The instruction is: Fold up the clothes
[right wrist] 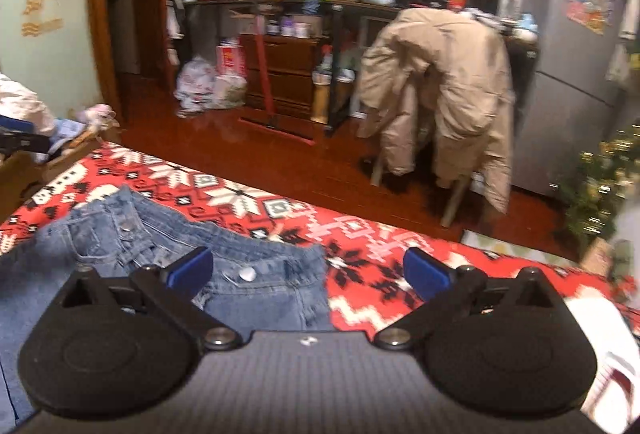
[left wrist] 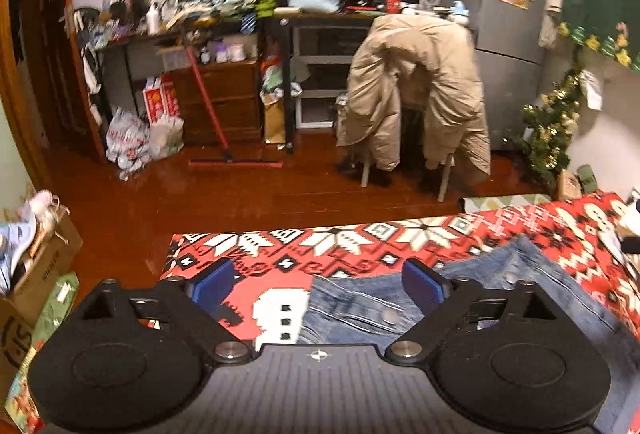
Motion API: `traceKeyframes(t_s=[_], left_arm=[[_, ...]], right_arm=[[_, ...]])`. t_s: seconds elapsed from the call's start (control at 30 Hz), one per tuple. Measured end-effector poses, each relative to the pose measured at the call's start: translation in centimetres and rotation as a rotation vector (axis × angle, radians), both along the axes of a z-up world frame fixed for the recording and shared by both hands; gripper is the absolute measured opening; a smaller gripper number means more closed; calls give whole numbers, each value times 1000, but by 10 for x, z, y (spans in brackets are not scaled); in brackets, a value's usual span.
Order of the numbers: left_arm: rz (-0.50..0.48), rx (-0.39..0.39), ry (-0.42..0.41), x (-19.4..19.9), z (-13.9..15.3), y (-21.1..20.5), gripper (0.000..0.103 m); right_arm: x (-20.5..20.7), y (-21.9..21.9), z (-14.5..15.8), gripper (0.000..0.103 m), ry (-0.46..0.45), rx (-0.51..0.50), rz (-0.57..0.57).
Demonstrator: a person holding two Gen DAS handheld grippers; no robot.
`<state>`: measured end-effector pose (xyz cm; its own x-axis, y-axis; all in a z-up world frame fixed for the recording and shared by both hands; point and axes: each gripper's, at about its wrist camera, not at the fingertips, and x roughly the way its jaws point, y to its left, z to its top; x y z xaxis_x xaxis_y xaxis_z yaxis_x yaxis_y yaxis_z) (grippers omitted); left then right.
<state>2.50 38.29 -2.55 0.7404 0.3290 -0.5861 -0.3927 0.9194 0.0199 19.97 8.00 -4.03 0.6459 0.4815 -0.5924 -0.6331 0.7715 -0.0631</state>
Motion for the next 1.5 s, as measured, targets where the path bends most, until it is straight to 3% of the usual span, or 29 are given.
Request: traceKeyframes(t_s=[0.17, 0.37, 0.47, 0.57, 0.7, 0.77, 0.87, 0.93, 1.1, 1.2, 1.27, 1.4, 1.5], left_arm=[[7, 10, -15, -15, 10, -33, 99], [-78, -12, 21, -12, 4, -52, 101], [-65, -26, 24, -3, -8, -59, 101], [-63, -129, 37, 6, -24, -56, 97], [-68, -273, 63, 13, -44, -59, 65], [-86, -323, 70, 15, -52, -65, 56], [-106, -367, 89, 21, -64, -77, 37], [-126, -409, 112, 25, -72, -86, 20], [-260, -450, 132, 25, -80, -121, 13], [-365, -453, 163, 24, -86, -148, 11], [-414, -441, 204, 22, -95, -164, 11], [-481, -431, 313, 14, -120, -185, 9], [-492, -440, 329, -3, -130, -184, 4]], right_arm=[[-34, -24, 8, 102, -6, -2, -38], [-56, -40, 20, 102, 13, -134, -2], [-59, -49, 19, 102, 29, -53, -70], [-53, -56, 5, 102, 90, -1, -162], [-40, -60, -18, 101, 200, 25, -160], [-39, -62, -31, 99, 245, 41, -163], [-46, -62, -44, 92, 228, 59, -146], [-53, -62, -51, 88, 191, 59, -153], [-66, -61, -72, 87, 245, 55, -135], [-81, -59, -84, 59, 265, 24, -106], [-89, -58, -94, 24, 279, 2, -89], [-107, -63, -115, 19, 298, -45, -42], [-130, -75, -120, 18, 222, -76, 0]])
